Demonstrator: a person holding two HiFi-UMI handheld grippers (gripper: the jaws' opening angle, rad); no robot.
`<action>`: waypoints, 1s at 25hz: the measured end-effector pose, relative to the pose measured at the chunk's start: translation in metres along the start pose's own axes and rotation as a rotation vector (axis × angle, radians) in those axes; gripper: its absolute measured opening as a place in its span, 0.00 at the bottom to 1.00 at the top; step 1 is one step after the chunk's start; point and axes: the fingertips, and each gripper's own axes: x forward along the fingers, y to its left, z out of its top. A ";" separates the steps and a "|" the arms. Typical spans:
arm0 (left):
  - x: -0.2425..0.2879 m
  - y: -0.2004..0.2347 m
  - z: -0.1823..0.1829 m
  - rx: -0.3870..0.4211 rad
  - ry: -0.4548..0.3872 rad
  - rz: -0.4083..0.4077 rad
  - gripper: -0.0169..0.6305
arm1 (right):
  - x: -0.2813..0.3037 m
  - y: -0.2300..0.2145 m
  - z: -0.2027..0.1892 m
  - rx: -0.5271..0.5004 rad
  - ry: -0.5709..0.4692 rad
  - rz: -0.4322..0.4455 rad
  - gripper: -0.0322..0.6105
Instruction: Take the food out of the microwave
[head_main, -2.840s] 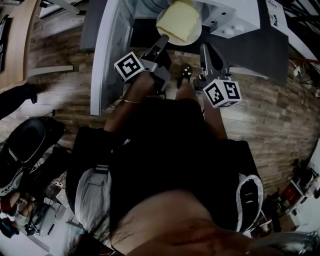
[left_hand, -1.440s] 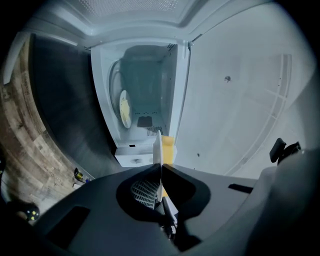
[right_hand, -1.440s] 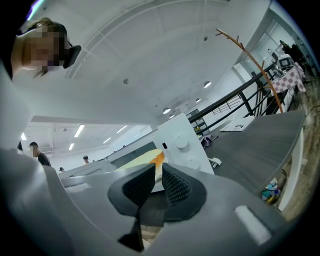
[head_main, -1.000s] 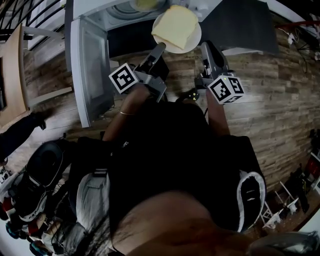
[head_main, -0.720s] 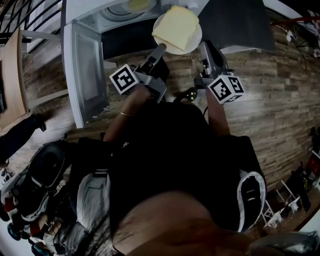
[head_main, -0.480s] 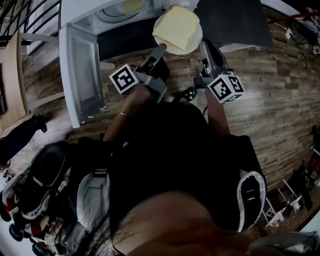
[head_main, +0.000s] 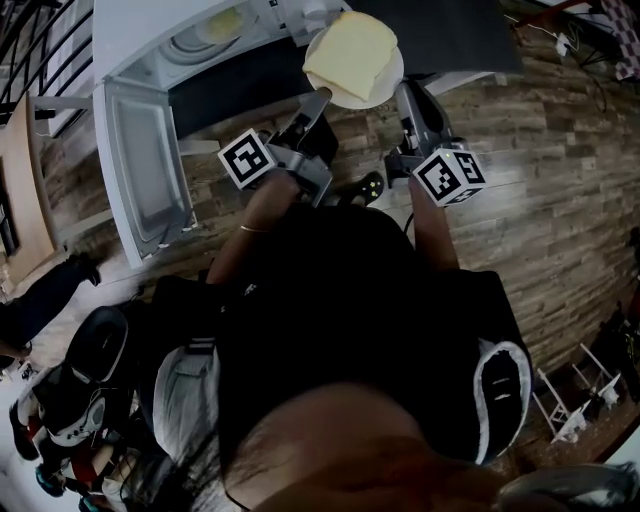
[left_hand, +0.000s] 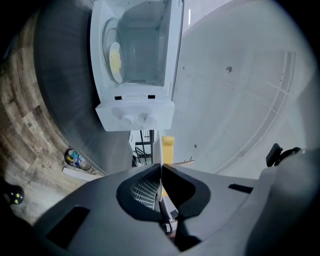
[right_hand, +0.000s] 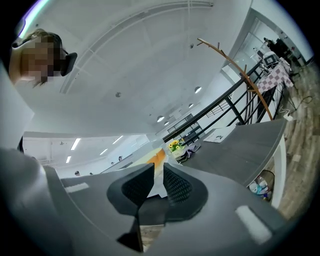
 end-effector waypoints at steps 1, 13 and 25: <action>0.004 0.000 -0.005 -0.002 0.008 0.000 0.05 | -0.004 -0.003 0.003 0.001 -0.005 -0.004 0.09; 0.060 0.003 -0.064 -0.006 0.067 -0.013 0.05 | -0.047 -0.056 0.039 -0.005 -0.032 -0.017 0.11; 0.092 0.006 -0.113 0.007 0.054 -0.010 0.05 | -0.083 -0.101 0.060 0.078 -0.056 0.011 0.15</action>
